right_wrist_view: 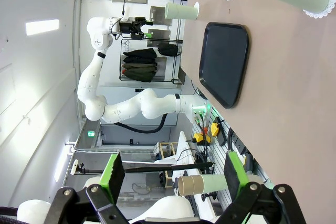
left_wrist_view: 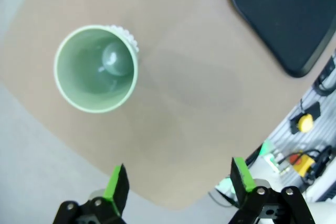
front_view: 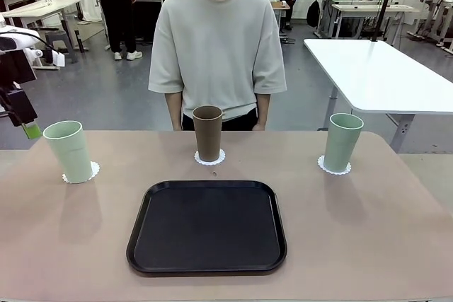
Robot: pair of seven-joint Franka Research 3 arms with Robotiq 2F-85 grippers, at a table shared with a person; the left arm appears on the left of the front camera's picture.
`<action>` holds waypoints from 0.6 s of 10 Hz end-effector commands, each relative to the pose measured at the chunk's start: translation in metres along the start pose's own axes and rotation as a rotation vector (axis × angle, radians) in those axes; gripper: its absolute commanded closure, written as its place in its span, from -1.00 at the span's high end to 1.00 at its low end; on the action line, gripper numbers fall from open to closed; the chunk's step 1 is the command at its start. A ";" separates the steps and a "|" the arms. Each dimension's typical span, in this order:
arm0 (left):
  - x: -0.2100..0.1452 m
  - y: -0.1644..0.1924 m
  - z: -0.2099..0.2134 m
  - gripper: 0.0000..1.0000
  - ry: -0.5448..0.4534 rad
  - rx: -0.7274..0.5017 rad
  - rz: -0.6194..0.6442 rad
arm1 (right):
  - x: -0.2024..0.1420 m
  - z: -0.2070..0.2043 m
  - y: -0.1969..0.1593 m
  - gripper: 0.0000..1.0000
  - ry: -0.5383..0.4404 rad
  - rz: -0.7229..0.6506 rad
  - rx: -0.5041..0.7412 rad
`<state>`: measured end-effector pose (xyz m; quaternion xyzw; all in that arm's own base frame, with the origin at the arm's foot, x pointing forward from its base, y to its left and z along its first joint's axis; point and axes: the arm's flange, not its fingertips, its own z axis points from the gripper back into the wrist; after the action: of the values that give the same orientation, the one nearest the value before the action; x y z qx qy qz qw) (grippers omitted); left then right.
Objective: Place coasters on the table and set cups on them.
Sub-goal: Take one Reusable plastic cup from the Flat Tray and place it on a coaster set by the human.
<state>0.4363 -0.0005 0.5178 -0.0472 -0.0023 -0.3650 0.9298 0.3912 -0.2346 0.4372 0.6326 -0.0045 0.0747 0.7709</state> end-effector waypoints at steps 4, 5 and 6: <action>0.005 0.002 0.046 1.00 -0.258 -0.235 0.192 | 0.001 0.000 0.002 1.00 -0.009 -0.005 0.006; -0.021 -0.008 0.041 1.00 -0.438 -0.395 0.320 | 0.001 0.000 0.002 1.00 -0.009 -0.005 0.006; -0.041 0.003 0.037 1.00 -0.494 -0.583 0.399 | 0.001 0.000 0.002 1.00 -0.009 -0.005 0.006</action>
<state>0.4211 0.0179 0.5581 -0.2471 -0.0548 -0.2593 0.9321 0.3912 -0.2347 0.4371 0.6326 -0.0045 0.0745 0.7708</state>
